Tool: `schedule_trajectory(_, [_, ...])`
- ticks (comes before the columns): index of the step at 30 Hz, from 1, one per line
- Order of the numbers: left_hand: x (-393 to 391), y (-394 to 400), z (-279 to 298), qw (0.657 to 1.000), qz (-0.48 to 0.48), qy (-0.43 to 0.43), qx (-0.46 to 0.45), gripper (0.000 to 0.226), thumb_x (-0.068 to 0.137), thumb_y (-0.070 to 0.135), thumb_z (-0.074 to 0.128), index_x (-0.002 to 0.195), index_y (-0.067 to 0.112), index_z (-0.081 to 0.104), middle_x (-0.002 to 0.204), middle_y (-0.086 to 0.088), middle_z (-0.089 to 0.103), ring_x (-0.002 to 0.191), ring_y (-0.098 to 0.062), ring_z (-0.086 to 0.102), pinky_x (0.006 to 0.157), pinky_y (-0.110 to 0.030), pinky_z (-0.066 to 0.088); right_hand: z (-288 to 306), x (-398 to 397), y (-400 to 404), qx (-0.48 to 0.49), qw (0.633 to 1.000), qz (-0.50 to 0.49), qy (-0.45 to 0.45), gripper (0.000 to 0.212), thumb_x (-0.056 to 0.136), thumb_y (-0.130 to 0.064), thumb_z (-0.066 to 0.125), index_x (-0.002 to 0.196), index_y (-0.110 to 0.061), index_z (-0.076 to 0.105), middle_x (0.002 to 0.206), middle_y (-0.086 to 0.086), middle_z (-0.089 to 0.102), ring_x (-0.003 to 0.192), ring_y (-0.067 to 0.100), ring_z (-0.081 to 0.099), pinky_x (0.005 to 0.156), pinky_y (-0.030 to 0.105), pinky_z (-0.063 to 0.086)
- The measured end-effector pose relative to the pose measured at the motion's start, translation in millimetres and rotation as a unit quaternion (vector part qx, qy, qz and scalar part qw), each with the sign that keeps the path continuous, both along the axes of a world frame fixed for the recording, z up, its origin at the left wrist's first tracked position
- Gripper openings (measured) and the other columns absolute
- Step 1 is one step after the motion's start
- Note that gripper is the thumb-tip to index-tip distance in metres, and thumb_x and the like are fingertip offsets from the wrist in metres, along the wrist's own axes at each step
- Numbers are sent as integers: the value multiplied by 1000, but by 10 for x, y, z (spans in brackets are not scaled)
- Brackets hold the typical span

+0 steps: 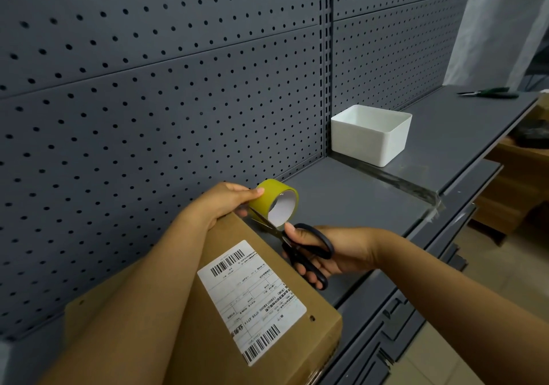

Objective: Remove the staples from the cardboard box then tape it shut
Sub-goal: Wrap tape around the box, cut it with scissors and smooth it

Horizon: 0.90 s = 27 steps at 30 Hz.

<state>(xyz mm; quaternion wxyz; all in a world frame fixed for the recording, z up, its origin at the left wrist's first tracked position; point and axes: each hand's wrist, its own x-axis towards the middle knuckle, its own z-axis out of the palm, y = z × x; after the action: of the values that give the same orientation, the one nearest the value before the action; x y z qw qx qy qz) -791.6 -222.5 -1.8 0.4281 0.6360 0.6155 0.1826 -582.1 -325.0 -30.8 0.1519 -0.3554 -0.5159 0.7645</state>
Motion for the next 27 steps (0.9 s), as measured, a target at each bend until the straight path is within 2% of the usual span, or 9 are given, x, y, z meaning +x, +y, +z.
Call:
schedule_trajectory(4, [9,-10,18,1000,-4,3,2,46,78,55,69,110,21,69,94,0,74,90,-16,70,94,-42,52,-18,-121,48,8,1000,-12,12,50,88,-61,42,89,-12,52,74,6,50,62,16,50,60,25,49])
schedule_trajectory(8, [13,-16,34,1000,-12,-11,-5,38,79,51,70,99,19,72,88,-2,76,86,-18,71,92,-40,53,-10,-185,115,13,999,-35,19,50,86,-59,45,96,-10,49,75,6,49,61,15,50,58,23,49])
schedule_trajectory(12, [9,-10,29,1000,-8,-9,-2,42,78,53,70,102,20,72,87,-1,76,85,-17,72,92,-40,53,39,-205,128,40,998,-37,10,46,94,-55,43,83,-11,52,69,5,51,57,14,50,56,22,48])
schedule_trajectory(15, [-8,-5,18,1000,-6,-10,-4,49,73,56,72,106,20,71,94,-1,75,90,-19,70,95,-43,51,71,-199,110,65,997,-47,-5,43,97,-47,40,76,-11,51,61,0,52,52,11,49,53,20,46])
schedule_trajectory(18, [-15,-16,22,1000,1,-17,-3,64,62,59,74,113,21,69,109,-3,71,104,-24,65,99,-46,48,70,-199,97,98,993,-59,-32,41,96,-47,46,75,-13,52,61,0,52,52,10,48,51,20,45])
schedule_trajectory(21, [4,-27,21,1000,5,-8,12,55,71,52,73,117,23,67,118,-3,66,113,-24,59,104,-48,43,72,-203,87,113,990,-68,-47,38,94,-47,50,76,-14,52,63,1,51,51,10,46,49,20,44])
schedule_trajectory(24, [11,-25,14,1000,5,-10,18,45,78,46,71,116,22,66,112,-2,67,109,-22,60,103,-45,43,88,-208,82,127,988,-68,-61,38,94,-47,51,77,-14,54,62,1,51,50,10,46,50,21,43])
schedule_trajectory(27, [9,-28,10,1000,0,-14,21,40,80,43,70,113,20,68,103,-1,70,96,-18,64,95,-37,48,89,-204,78,131,985,-76,-83,33,94,-46,51,82,-15,55,63,1,52,49,9,47,50,20,45])
